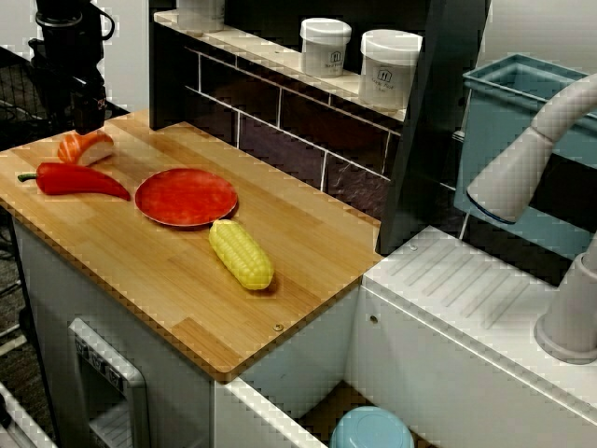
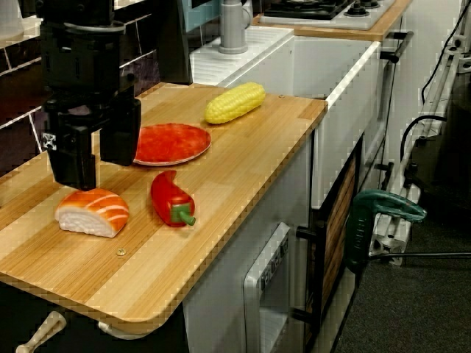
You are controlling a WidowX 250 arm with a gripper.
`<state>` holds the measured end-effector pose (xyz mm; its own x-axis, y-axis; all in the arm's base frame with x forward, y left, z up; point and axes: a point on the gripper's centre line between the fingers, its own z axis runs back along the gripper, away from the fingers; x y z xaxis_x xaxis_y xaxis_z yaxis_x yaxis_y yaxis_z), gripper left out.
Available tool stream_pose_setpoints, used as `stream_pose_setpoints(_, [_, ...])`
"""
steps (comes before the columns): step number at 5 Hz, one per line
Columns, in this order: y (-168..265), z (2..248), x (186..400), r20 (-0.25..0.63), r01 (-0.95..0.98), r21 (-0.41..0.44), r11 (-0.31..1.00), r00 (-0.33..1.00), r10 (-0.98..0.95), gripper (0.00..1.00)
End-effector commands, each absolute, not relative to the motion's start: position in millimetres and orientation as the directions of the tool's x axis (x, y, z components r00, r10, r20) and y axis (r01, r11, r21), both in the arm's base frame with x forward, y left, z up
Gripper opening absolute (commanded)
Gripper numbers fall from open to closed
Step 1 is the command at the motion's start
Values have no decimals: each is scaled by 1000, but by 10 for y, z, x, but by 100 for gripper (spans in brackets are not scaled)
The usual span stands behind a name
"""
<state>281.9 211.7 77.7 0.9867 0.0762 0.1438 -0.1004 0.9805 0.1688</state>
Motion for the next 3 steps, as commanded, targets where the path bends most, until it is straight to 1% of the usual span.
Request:
stream_pose_setpoints(1, [2158, 667, 2791, 223, -118, 212, 970, 972, 70, 100])
stream_pose_setpoints(2, [2174, 634, 2803, 253, -155, 221, 963, 963, 97, 100])
stream_pose_setpoints(3, [2238, 621, 2824, 275, -205, 202, 958, 950, 145, 100])
